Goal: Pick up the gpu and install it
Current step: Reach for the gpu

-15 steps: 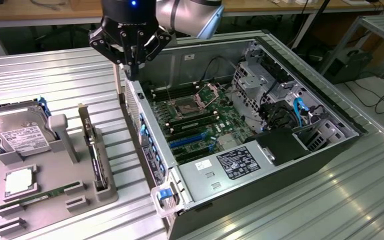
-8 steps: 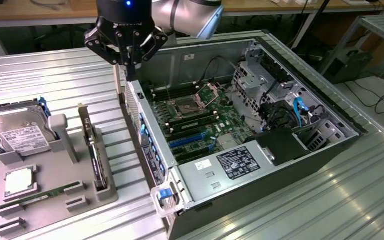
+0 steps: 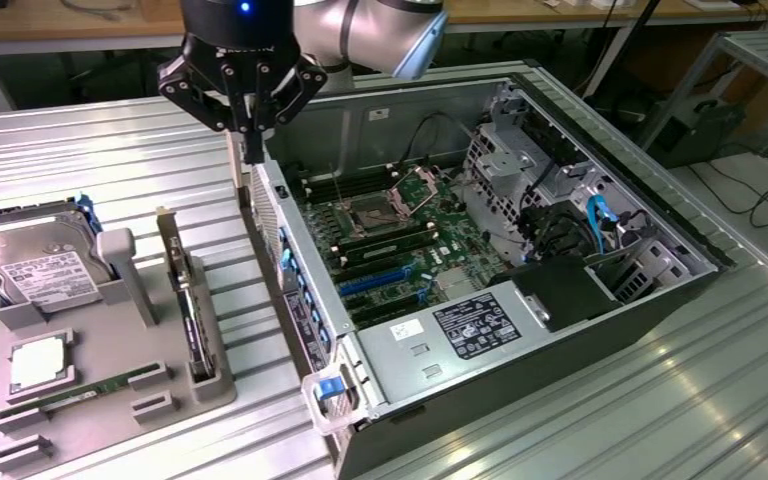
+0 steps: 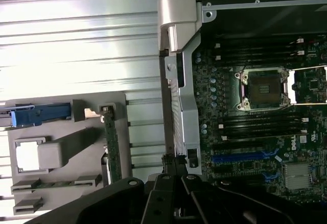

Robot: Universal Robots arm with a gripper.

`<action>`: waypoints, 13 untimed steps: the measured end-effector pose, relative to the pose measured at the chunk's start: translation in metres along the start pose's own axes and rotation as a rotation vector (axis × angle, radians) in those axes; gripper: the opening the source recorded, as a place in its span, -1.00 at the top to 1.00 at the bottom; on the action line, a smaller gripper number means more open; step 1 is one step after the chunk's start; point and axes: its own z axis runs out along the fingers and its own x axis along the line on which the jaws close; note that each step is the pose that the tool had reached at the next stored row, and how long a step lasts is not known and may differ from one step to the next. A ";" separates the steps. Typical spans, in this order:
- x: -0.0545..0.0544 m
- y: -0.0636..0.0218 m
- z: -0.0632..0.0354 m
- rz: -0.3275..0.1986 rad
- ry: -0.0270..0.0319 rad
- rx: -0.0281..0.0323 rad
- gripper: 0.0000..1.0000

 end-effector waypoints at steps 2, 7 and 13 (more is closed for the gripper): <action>0.002 -0.0002 -0.0001 0.000 0.0001 0.0000 0.79; 0.007 -0.0006 -0.0002 0.000 0.0000 0.0000 0.79; 0.013 -0.0011 -0.0004 0.000 0.0001 0.0000 0.79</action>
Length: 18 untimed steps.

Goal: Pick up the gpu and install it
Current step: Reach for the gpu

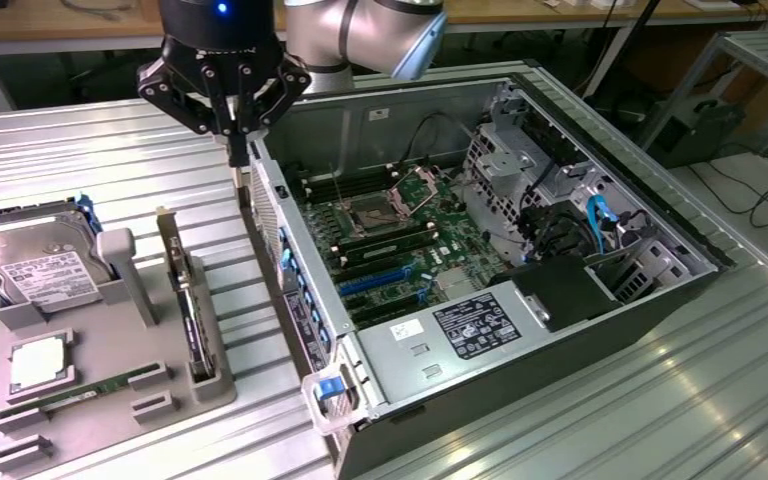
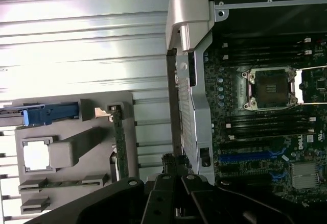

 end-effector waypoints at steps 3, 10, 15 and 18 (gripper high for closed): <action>0.003 -0.0003 -0.0001 0.000 0.0000 0.0000 0.79; 0.011 -0.0011 -0.0003 0.000 0.0000 0.0000 0.79; 0.017 -0.0018 -0.0004 0.000 -0.0001 0.0000 0.79; 0.022 -0.0031 -0.0003 0.000 0.0000 -0.0001 0.79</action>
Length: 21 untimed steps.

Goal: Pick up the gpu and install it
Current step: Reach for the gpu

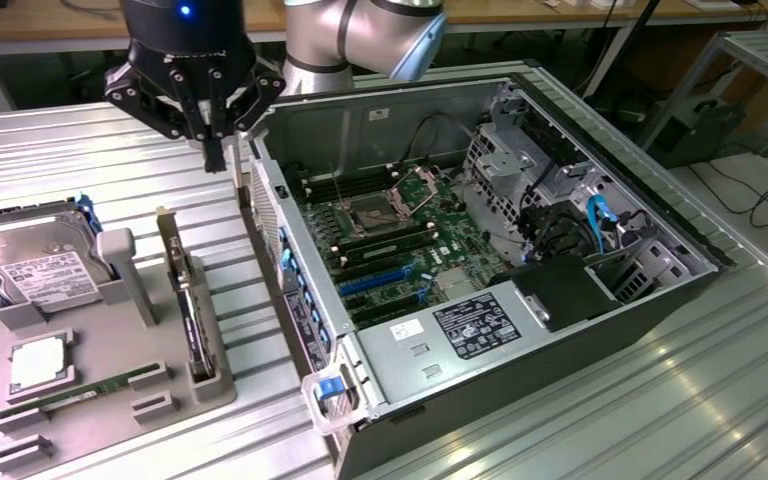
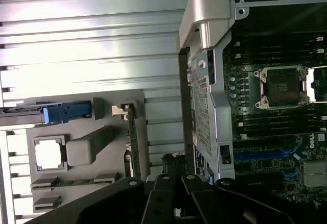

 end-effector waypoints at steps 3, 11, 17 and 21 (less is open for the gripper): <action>0.006 -0.0017 -0.0001 0.000 0.0001 0.0001 0.79; 0.019 -0.0075 0.0000 0.000 0.0001 0.0001 0.79; 0.033 -0.0164 0.0001 0.000 0.0001 0.0000 0.79; 0.038 -0.0213 0.0000 -0.001 0.0001 0.0000 0.79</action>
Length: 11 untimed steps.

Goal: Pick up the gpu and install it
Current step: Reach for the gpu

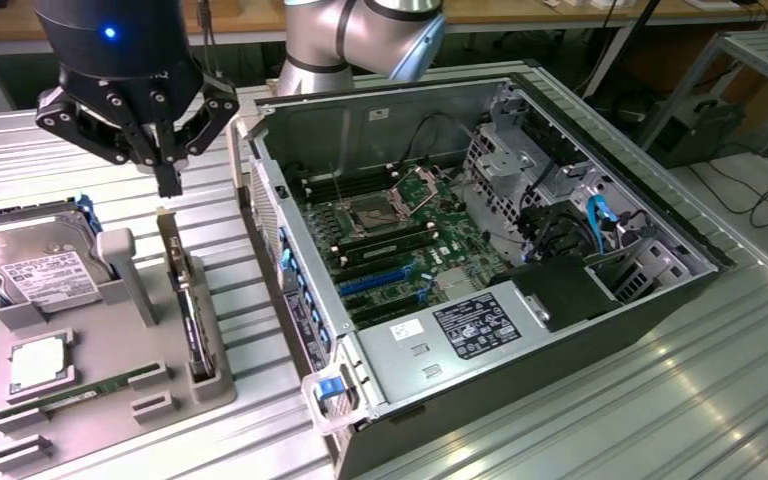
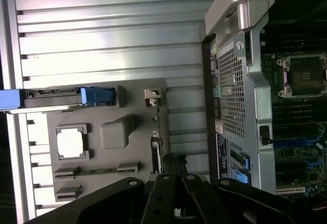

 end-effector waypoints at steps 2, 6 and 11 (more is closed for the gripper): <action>0.002 -0.0030 -0.0001 0.000 0.0001 0.0000 0.79; 0.006 -0.0085 -0.0001 0.000 0.0001 0.0000 0.79; 0.010 -0.0148 -0.0003 0.000 0.0002 0.0001 0.79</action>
